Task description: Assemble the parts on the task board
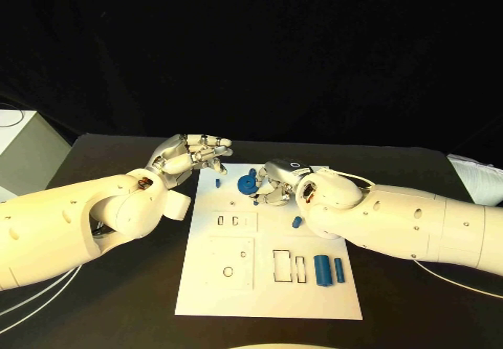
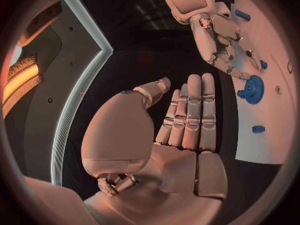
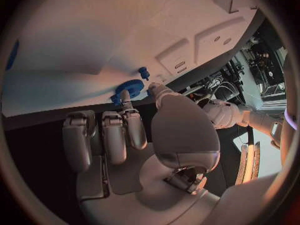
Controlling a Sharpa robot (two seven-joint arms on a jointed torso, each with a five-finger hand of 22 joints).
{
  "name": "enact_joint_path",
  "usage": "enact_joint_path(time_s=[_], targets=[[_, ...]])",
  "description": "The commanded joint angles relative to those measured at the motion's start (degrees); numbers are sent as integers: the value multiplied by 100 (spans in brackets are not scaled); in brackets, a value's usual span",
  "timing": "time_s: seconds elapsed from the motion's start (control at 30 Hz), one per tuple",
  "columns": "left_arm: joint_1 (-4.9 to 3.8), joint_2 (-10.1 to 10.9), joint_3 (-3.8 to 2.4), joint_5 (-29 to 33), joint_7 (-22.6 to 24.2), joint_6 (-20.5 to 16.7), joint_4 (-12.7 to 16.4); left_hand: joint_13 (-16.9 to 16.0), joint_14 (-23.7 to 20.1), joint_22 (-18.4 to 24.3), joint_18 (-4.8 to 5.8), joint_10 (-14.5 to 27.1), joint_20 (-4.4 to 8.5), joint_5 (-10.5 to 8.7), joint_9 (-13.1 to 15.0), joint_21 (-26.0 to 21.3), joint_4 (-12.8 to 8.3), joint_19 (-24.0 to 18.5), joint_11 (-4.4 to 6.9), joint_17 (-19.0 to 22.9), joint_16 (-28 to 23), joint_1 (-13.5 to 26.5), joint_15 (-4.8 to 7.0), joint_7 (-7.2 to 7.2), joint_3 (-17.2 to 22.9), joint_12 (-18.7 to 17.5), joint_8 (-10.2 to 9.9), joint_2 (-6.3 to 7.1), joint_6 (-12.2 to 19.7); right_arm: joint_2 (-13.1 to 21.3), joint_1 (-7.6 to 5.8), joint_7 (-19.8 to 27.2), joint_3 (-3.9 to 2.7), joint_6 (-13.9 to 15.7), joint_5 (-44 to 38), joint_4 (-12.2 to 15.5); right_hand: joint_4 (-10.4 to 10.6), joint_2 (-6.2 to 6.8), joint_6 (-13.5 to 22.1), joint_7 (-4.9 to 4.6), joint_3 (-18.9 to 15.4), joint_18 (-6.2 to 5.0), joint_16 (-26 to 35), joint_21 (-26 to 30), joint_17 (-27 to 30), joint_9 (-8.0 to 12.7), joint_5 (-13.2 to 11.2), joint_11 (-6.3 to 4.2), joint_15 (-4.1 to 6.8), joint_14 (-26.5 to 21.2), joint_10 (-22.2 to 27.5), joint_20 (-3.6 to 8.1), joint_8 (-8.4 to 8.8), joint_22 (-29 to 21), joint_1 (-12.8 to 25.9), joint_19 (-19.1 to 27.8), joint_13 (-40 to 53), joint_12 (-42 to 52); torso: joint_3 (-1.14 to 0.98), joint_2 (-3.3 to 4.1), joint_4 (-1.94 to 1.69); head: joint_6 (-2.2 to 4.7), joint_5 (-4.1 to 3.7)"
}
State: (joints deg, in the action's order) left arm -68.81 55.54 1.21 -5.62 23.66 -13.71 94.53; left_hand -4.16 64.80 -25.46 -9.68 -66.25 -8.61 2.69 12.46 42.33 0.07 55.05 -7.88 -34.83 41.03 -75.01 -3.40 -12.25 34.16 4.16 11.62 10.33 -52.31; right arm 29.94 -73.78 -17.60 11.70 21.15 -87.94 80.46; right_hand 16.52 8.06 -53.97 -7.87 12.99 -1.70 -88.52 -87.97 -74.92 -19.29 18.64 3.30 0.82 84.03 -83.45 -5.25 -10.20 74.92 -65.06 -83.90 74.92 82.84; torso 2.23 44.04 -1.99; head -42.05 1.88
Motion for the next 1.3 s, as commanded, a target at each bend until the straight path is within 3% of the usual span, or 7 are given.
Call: enact_joint_path(time_s=[0.03,0.33,0.5,0.63,0.8,1.03,1.3], targets=[[-6,-11,-5,-14,34,96,3,-4,-45,-5,-68,29,6,21,6,34,-7,-28,-3,7,29,3,6,2,9,-23,-25,-52,49,54,5,-124,3,121,-123,22,1,-14,-45,-9,43,115,-22,-16,-1194,0,28,8,-5,521,-36,2,-24,1324,21,-511,876,23,-4,-1,-3,12,-17],[-5,-17,-4,-16,36,96,-34,-4,-45,-5,-68,29,6,21,6,34,-7,-28,-3,7,29,3,6,2,9,-23,-25,-52,49,451,-43,-51,-80,1070,168,360,5,32,-44,-9,40,130,-26,-67,-1203,5,31,4,0,523,-43,8,-24,1374,27,-538,881,29,-11,-16,8,72,-37],[-3,-32,-4,-29,38,99,-56,-4,-47,-14,-67,31,5,21,7,48,-11,-37,-5,10,31,5,5,0,14,-23,-24,-55,50,917,-214,130,-161,918,924,654,-31,125,-33,-13,67,95,14,55,-1110,19,-73,5,0,500,-19,13,-22,1256,-75,-474,856,-2,-29,-41,44,87,-60],[-3,-38,-4,-43,44,102,-78,-4,-48,-17,-67,31,5,21,7,52,-11,-40,-6,10,31,5,4,-1,16,-23,-24,-57,50,1316,-345,841,-186,608,1713,671,-87,202,-11,-22,174,52,38,210,-1065,49,-512,12,-3,487,12,12,-24,1114,-466,-393,829,-39,-36,-71,98,107,-63],[-2,-59,-4,-64,54,123,-130,-4,-65,-26,-65,31,3,21,9,62,-17,-60,-7,17,23,8,1,-1,20,-22,-24,-55,50,1723,-406,1753,-195,301,2350,474,-500,376,110,-97,437,20,32,337,-1098,107,-601,71,-52,492,170,-28,17,1009,-1257,-328,704,-194,-66,-85,163,147,-50],[2,-82,-3,-115,73,160,-195,-12,-85,-42,-64,1,1,21,13,81,-28,-94,-3,26,15,11,0,-1,29,-5,-16,-61,39,1978,-285,2134,-187,162,2266,110,-780,536,289,-126,512,18,-12,351,-1201,179,-796,100,-83,517,231,-61,115,1008,-1690,-321,655,-249,-123,-88,234,151,-116],[4,-106,-3,-126,85,173,-292,-13,-96,-47,-64,-4,0,21,14,86,-33,-108,-2,31,9,11,-1,0,31,-3,-16,-58,39,1945,-44,2297,-178,120,1974,-323,-850,554,587,-110,350,19,-31,349,-1247,265,-717,88,-75,528,264,-57,292,1020,-1856,-324,628,-276,-164,-71,221,121,-135]])
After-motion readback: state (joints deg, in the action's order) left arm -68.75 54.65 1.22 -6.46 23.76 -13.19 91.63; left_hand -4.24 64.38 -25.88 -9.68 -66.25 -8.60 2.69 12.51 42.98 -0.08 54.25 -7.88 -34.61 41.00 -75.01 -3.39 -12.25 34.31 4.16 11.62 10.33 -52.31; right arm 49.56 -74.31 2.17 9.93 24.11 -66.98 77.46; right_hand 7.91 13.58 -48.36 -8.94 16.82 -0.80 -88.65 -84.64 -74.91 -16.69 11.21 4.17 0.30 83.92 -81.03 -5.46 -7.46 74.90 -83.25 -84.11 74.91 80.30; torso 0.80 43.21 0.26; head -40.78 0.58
